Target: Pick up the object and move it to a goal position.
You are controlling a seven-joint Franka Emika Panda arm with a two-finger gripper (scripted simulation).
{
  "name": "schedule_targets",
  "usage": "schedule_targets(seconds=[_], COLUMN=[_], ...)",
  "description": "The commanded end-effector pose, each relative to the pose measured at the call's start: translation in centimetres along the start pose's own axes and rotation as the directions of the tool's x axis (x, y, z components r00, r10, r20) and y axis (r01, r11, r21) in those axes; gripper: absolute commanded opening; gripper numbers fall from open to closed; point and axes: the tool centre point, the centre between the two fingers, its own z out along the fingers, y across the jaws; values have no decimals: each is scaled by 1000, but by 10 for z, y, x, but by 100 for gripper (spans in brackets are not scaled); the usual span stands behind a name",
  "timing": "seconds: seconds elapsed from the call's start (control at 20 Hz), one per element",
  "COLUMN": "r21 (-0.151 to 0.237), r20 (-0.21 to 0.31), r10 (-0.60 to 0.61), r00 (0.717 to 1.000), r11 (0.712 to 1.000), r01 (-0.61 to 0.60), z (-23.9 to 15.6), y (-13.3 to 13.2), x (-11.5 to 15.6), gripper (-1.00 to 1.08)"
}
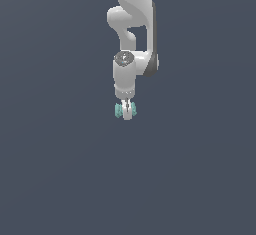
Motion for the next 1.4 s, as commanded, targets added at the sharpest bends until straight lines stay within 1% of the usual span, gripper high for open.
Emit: schedule_targets(seconds=[0.0, 0.8, 1.35], r21=[0, 0, 0], r20=[-1, -3, -1], r10=[0, 1, -1], r00=[1000, 1000, 1000], r11=[1000, 1000, 1000], r01=[0, -1, 1], z=[-14, -130, -191], y=[-10, -93, -139], x=[-13, -123, -181], gripper=[-100, -100, -100])
